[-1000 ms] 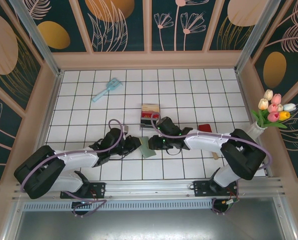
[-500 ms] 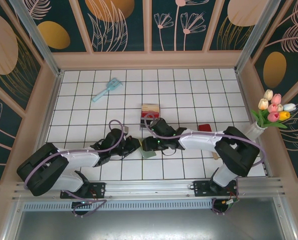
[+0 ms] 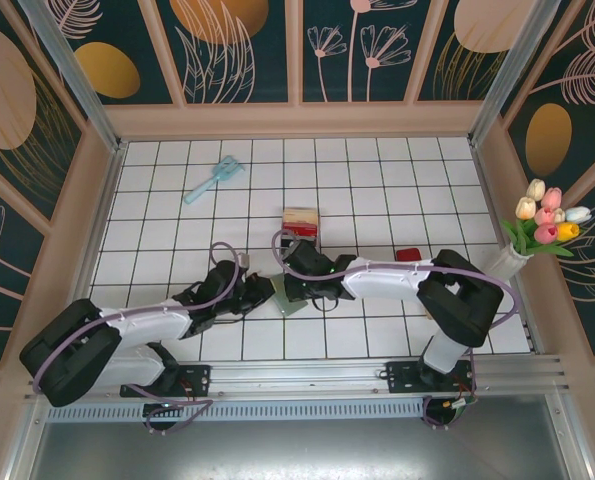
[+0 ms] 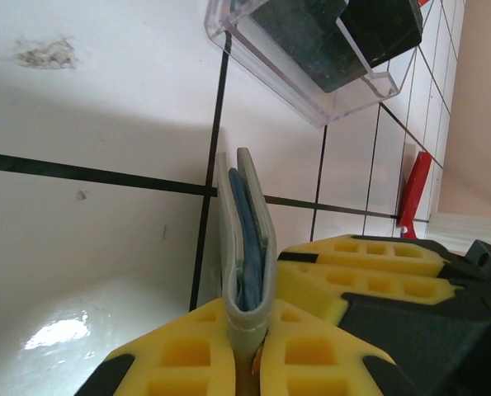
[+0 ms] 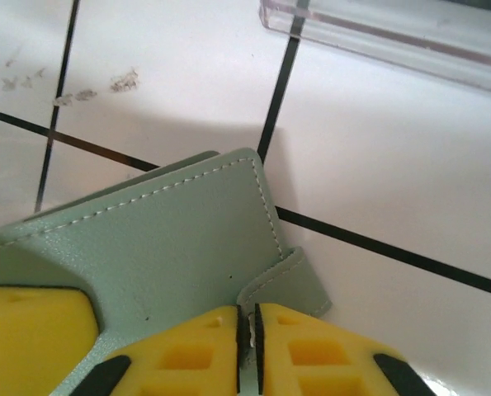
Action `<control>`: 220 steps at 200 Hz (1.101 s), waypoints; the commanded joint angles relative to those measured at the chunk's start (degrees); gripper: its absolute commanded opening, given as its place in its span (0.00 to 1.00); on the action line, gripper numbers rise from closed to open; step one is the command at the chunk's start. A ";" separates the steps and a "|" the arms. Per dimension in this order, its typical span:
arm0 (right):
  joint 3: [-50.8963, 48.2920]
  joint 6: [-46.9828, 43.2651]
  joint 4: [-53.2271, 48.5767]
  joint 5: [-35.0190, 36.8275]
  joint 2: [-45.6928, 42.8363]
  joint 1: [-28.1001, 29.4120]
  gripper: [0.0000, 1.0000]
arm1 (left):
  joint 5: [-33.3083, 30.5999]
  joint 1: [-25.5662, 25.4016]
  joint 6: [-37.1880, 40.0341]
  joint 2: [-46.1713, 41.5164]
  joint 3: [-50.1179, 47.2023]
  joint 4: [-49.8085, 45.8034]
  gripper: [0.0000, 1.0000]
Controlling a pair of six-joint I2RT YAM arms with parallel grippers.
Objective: Put the credit cards into the card holder
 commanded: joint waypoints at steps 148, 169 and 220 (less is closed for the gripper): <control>-1.24 -4.73 -0.46 -12.96 -5.13 -5.34 0.59 | -0.48 -0.07 5.10 -2.13 0.47 -3.55 0.00; 0.33 -6.21 -1.25 -12.34 -1.62 -4.37 0.60 | -0.35 -0.06 5.27 -1.87 0.72 -3.28 0.00; 1.86 -6.99 -6.41 -4.72 1.21 -3.45 0.36 | -0.12 -0.09 5.41 -1.40 1.19 -4.07 0.00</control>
